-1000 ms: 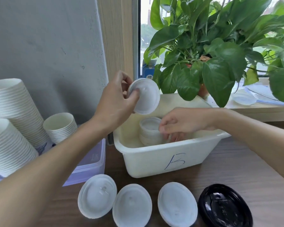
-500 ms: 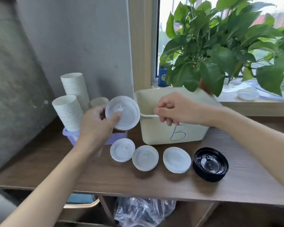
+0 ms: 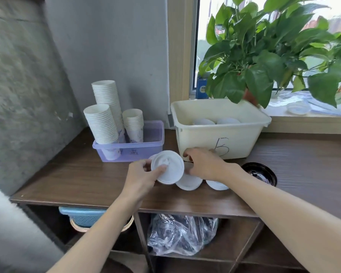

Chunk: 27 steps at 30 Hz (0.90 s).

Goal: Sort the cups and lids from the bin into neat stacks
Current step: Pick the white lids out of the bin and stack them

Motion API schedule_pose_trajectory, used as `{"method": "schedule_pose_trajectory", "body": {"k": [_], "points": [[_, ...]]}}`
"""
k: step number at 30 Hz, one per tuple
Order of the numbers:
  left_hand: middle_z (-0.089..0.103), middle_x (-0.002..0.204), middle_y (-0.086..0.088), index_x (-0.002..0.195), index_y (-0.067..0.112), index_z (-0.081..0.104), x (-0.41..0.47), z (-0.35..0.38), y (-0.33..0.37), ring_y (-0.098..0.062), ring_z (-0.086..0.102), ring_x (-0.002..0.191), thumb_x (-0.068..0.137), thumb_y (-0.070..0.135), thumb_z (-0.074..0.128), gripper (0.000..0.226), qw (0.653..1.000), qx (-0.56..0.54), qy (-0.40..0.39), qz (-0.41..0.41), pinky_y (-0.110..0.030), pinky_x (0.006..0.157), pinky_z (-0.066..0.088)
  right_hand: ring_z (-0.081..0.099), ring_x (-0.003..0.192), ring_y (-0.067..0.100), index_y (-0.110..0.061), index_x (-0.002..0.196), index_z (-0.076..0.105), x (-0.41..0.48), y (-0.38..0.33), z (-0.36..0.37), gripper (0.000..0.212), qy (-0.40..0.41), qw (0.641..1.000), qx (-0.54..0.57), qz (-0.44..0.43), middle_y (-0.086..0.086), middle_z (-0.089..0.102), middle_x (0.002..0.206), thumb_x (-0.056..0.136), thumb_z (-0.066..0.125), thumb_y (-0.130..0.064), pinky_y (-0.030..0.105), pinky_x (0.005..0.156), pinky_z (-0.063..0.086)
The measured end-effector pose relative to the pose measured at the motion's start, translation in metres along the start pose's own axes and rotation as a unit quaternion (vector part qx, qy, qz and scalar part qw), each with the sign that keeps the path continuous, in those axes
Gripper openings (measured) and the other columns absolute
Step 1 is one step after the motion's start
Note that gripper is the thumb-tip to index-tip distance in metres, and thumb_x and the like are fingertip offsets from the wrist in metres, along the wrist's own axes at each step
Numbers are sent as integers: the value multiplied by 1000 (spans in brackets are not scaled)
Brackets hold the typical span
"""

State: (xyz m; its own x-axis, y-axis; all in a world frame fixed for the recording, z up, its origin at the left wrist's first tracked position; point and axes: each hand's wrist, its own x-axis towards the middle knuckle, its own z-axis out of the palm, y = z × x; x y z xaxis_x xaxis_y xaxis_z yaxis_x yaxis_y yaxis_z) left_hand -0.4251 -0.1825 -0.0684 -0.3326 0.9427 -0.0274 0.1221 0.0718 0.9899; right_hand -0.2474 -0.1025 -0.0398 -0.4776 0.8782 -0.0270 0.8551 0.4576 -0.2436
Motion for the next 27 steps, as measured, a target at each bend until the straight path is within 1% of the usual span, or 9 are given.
{"method": "schedule_pose_trajectory", "body": {"k": [2,5,10,12,14,16,19,24,27], "points": [[75,93,-11,100,5,73,0,1,-5,-14,66,80,84,14,79,19,1000,6,0,5,-21,66,52,52,115,24,-20,128,51,3,1,3,44,-10,1000,-13,8,-1,58,123,85,58,-29,43,100,35],[75,95,-10,100,5,73,1,2,-8,-13,65,80,83,13,79,20,1000,2,2,5,-17,67,50,53,109,21,-23,117,57,6,4,5,35,-7,1000,3,12,-4,62,114,84,60,-32,42,98,34],[75,94,-12,99,4,73,1,4,-2,-15,67,78,84,13,78,18,1000,-7,-3,13,-18,58,52,60,90,16,-24,94,65,7,12,7,17,45,991,122,14,-10,64,87,82,68,-34,35,87,45],[76,93,-10,98,7,74,0,4,1,-16,68,81,84,17,79,17,1000,-15,-10,17,-25,66,55,62,80,15,-20,85,67,5,12,4,7,69,975,212,5,-7,66,78,83,69,-27,30,75,51],[77,93,-6,98,11,76,-1,4,4,-16,69,88,84,22,79,18,999,-19,-20,22,-28,79,54,59,69,10,-18,77,67,-1,11,-2,8,103,957,270,2,-3,66,72,85,69,-20,17,62,47],[78,94,-5,98,12,77,-3,5,7,-20,71,95,83,25,79,20,998,-54,-35,19,-31,90,53,55,63,5,-16,76,68,-6,9,-8,8,149,939,310,5,-3,67,71,84,70,-18,9,55,42],[77,101,-10,100,11,76,-6,10,8,-29,70,102,83,26,79,22,992,-106,-60,12,-43,98,51,54,64,6,-15,79,70,-15,5,-10,6,196,900,389,14,-1,67,74,83,72,-17,11,58,43],[73,99,-9,109,8,64,-14,19,2,-18,67,86,84,25,76,32,982,-167,-89,-12,-30,69,55,58,78,11,-17,86,71,-30,1,9,3,221,839,496,41,2,68,86,87,69,-18,16,70,46],[71,104,-18,109,8,60,-17,21,-11,-20,64,89,83,28,79,38,985,-143,-92,9,-34,78,48,62,95,13,-30,88,69,-33,-3,26,10,211,813,540,57,-4,71,97,91,63,-23,23,82,49]]}}
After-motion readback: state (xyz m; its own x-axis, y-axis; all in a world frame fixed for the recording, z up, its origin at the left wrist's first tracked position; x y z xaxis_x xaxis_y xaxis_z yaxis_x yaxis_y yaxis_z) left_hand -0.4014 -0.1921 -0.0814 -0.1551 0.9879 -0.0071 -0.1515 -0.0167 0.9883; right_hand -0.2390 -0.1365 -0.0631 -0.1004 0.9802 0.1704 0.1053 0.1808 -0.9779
